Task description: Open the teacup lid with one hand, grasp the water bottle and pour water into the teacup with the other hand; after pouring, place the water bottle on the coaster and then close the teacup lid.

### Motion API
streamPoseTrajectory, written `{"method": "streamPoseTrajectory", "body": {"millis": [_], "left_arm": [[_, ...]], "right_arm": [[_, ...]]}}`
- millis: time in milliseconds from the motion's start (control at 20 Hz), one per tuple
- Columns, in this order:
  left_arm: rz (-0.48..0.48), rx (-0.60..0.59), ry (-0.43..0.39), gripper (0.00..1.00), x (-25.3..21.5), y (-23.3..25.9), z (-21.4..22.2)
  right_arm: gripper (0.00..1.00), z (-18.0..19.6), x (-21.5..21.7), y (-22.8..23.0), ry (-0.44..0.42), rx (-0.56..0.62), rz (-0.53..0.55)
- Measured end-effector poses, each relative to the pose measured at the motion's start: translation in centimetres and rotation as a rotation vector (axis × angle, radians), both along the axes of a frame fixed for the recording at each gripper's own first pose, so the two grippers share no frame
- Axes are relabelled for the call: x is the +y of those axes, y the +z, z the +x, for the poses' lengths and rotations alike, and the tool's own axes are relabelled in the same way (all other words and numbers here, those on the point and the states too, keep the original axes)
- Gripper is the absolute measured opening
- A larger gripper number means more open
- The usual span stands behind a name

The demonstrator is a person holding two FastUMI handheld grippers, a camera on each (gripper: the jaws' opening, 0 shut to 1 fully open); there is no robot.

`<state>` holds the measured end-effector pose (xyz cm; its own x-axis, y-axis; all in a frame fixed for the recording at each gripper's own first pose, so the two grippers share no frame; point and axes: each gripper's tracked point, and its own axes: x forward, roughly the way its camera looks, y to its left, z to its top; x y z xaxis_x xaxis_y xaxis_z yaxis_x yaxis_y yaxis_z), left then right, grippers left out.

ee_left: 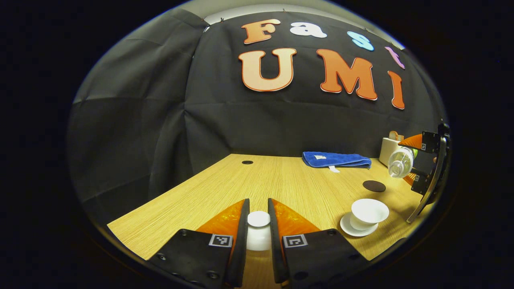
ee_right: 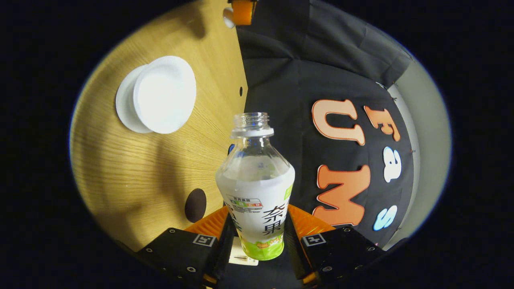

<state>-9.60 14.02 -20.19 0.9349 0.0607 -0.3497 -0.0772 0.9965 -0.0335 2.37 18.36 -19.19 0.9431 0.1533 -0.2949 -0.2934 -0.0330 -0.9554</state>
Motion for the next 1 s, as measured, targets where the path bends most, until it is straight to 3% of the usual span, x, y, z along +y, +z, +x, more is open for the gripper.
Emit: {"method": "streamPoseTrajectory", "body": {"millis": [300, 1000], "left_arm": [[0.006, 0.002, -0.003, 0.31, 0.3, 0.0, -0.5], [0.023, -0.014, -0.015, 0.32, 0.5, 1.0, -1.3]], "right_arm": [[0.64, 0.4, 0.6, 0.3, 0.061, -0.040, -0.079], [0.63, 2.4, 0.4, 2.8, 0.091, -0.135, -0.151]]}}
